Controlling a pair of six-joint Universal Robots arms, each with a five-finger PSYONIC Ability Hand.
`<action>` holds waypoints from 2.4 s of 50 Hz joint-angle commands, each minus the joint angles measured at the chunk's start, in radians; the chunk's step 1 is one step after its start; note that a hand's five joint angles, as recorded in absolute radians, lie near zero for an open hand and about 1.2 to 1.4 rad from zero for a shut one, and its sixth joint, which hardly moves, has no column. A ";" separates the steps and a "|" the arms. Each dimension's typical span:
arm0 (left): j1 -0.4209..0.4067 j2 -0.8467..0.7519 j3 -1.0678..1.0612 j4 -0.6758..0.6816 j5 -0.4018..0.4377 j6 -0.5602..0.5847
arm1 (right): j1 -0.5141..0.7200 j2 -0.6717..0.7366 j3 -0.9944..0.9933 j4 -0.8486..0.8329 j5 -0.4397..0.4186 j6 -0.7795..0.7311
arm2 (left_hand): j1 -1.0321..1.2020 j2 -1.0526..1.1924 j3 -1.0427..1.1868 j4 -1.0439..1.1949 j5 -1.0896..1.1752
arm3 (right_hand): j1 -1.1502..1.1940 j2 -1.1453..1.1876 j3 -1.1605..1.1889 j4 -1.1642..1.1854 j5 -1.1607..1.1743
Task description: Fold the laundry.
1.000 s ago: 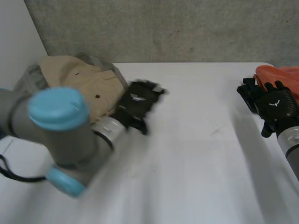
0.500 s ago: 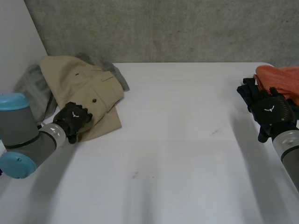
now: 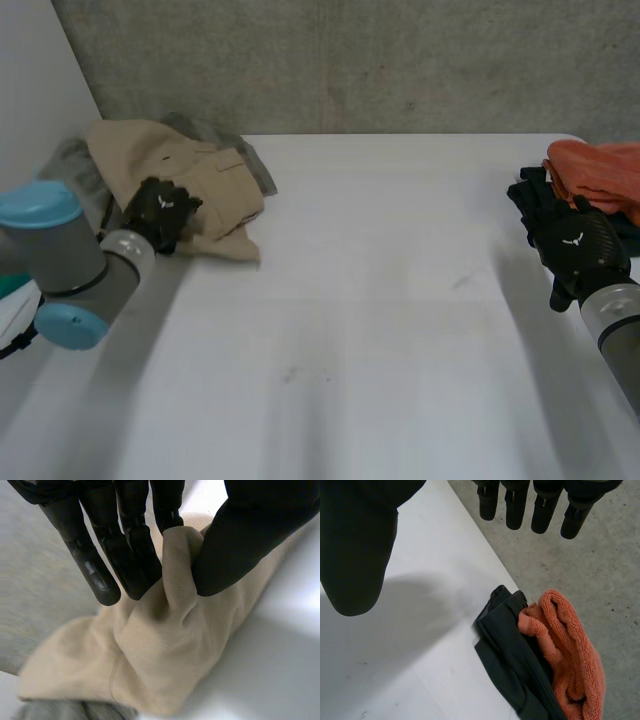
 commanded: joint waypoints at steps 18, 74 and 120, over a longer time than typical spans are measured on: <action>-0.512 0.484 0.098 -0.025 -0.096 -0.435 | -0.015 -0.030 -0.023 0.002 0.000 0.005 | 0.286 0.204 0.210 0.200 0.240 | -0.057 -0.044 -0.041 -0.039 -0.048; -0.613 0.303 -0.141 0.016 -0.159 -0.535 | 0.092 0.124 -0.202 0.577 -0.275 0.374 | -0.823 -0.905 -0.900 -0.910 -0.869 | -0.057 -0.044 -0.041 -0.039 -0.048; -0.357 0.584 -0.281 -0.231 -0.296 -0.372 | 0.155 -0.238 -0.456 0.743 -0.082 0.080 | 0.286 0.204 0.210 0.200 0.240 | 1.165 1.177 1.180 1.183 1.173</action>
